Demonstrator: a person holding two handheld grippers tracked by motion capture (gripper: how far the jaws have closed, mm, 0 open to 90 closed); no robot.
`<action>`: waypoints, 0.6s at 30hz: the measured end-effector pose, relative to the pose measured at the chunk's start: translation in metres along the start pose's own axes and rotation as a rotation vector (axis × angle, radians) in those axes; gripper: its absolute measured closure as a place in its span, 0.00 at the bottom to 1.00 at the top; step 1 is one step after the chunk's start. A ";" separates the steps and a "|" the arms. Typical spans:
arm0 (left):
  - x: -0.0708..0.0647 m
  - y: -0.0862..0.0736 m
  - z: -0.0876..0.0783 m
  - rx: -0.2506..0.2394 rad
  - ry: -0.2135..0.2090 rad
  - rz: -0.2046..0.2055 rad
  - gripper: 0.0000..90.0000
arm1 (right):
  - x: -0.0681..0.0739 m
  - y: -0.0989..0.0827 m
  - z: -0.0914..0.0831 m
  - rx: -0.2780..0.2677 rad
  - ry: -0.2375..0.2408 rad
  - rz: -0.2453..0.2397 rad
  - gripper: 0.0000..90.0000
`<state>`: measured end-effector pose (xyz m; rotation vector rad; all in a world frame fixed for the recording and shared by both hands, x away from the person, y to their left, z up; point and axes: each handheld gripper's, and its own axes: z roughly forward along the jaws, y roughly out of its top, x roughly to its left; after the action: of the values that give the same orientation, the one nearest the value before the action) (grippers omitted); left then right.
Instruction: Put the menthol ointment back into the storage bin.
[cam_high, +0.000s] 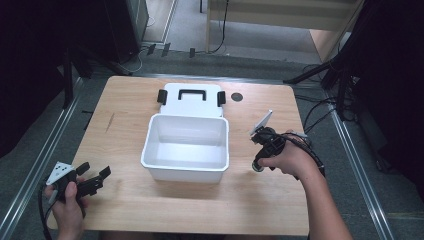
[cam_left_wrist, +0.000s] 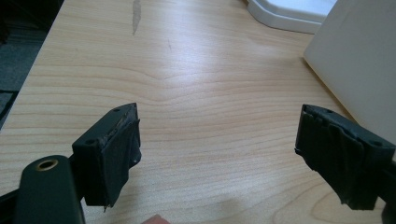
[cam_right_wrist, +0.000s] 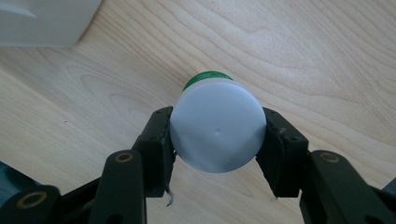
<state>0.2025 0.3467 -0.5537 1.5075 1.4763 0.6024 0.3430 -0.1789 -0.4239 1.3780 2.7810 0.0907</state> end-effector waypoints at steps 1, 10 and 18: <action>0.000 0.000 0.000 0.000 0.000 0.000 0.16 | 0.000 0.000 0.000 0.000 0.000 0.000 0.57; 0.000 0.000 0.000 -0.003 -0.001 -0.003 0.16 | 0.004 0.008 -0.017 -0.001 0.010 -0.019 0.57; 0.000 0.000 0.000 -0.003 -0.001 -0.004 0.16 | 0.009 0.014 -0.036 -0.015 0.014 -0.031 0.57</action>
<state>0.2026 0.3472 -0.5537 1.5026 1.4765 0.6012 0.3472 -0.1646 -0.3875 1.3359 2.8062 0.1200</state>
